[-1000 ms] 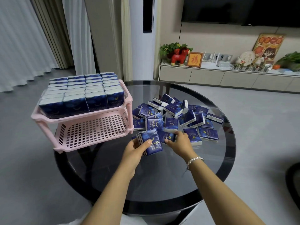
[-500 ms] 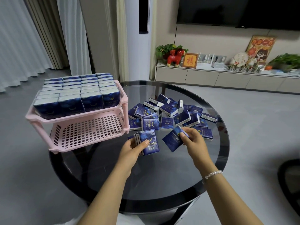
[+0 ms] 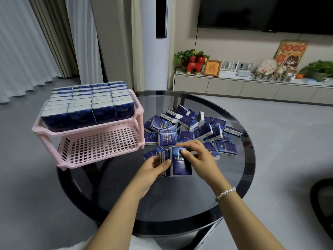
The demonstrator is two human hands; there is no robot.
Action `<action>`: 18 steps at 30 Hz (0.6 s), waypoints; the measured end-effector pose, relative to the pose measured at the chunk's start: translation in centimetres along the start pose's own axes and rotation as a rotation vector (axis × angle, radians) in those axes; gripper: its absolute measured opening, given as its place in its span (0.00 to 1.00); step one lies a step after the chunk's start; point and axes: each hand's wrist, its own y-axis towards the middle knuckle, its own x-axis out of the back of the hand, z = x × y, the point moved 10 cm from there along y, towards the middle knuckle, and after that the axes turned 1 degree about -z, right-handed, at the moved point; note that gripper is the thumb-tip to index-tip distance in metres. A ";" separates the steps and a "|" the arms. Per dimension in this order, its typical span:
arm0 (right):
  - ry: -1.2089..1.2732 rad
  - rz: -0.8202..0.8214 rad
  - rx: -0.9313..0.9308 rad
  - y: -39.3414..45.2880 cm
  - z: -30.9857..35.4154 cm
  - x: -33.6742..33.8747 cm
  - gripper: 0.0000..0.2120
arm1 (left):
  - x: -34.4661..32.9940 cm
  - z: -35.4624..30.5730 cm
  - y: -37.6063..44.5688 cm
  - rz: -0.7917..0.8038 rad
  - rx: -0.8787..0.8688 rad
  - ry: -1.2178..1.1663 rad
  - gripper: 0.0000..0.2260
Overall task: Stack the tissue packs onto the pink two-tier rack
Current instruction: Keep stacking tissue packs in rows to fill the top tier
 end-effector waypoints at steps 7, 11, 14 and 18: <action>-0.085 -0.042 0.034 -0.1 0.0 -0.1 0.09 | -1.2 0.6 -0.2 0.048 0.060 -0.020 0.42; -0.020 0.014 -0.002 -0.2 -0.2 -0.9 0.13 | -1.4 1.1 -0.1 0.062 0.085 0.008 0.40; 0.239 0.279 -0.233 -0.7 -2.4 -2.5 0.31 | -0.5 0.5 -0.2 0.050 0.033 0.059 0.34; 0.282 0.570 -0.295 -1.6 -3.0 -4.7 0.38 | 0.7 -0.5 -1.1 0.099 -0.059 0.142 0.43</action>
